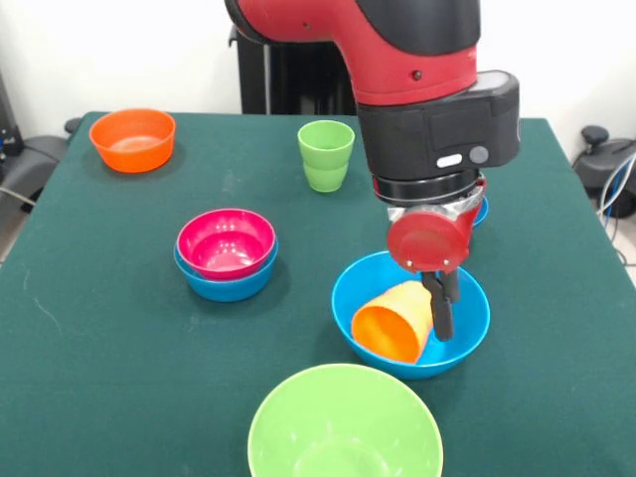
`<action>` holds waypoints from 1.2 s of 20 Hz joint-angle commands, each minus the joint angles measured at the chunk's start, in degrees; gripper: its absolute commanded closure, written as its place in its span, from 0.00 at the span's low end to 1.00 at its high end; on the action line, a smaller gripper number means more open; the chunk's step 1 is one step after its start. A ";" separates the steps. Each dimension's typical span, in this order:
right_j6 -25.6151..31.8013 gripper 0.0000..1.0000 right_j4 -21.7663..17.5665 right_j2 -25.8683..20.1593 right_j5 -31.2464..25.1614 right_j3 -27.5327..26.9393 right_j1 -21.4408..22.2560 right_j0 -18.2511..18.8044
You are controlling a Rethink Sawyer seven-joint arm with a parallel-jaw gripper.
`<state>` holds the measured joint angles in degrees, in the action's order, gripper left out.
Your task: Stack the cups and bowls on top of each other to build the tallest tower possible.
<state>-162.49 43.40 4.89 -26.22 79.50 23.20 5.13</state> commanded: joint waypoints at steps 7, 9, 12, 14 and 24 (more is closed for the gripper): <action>-8.29 0.00 -0.19 -1.81 2.89 1.48 -3.96 -0.81; -8.48 0.00 -0.42 -0.66 3.00 2.10 -3.79 -0.57; -9.65 0.00 -1.40 2.83 0.00 3.72 -1.48 -1.74; -9.00 0.00 -1.85 4.03 -1.35 4.07 -0.87 -1.07; -6.42 0.00 -0.29 2.30 0.66 4.26 -2.01 0.54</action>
<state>-162.49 43.39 11.81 -26.23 79.53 23.15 4.83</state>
